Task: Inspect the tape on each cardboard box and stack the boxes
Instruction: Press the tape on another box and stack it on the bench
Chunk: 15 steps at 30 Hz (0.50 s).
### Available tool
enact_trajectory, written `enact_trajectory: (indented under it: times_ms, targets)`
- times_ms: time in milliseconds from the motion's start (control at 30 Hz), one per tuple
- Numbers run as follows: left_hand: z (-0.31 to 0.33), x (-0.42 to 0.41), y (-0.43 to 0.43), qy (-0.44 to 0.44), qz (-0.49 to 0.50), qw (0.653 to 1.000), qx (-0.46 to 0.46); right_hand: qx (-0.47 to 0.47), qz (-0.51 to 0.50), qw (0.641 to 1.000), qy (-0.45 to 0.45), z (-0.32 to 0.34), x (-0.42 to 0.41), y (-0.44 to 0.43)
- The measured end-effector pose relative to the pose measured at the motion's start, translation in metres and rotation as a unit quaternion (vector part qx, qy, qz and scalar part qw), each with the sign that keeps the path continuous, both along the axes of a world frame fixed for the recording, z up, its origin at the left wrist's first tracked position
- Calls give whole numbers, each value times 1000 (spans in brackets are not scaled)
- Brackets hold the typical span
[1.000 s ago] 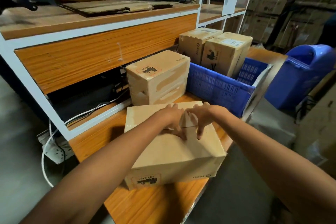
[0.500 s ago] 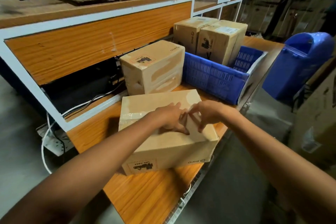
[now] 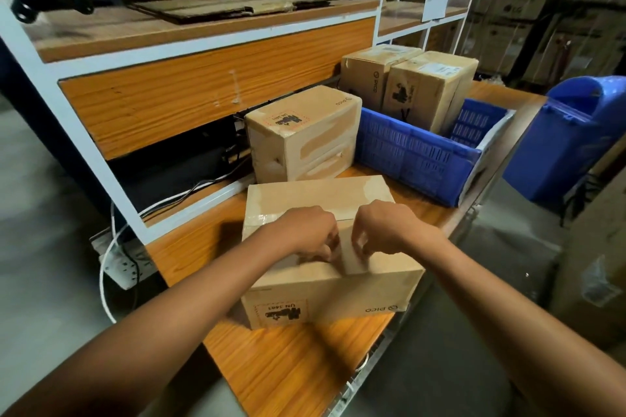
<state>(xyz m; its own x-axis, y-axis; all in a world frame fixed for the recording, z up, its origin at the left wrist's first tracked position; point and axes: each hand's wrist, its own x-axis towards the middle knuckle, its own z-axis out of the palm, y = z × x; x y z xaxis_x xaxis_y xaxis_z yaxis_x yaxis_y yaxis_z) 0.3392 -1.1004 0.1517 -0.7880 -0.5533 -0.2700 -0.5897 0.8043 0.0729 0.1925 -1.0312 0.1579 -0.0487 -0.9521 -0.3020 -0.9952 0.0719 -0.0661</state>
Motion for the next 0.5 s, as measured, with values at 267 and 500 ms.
enact_trajectory:
  times_ms: [267,500]
  targets:
    - [6,54,-12,-47,70,996,28,-14,38,999,22,-6,46,-16]
    - [-2,54,-69,-75,91,992,34,84,75,993,21,4,46,-74]
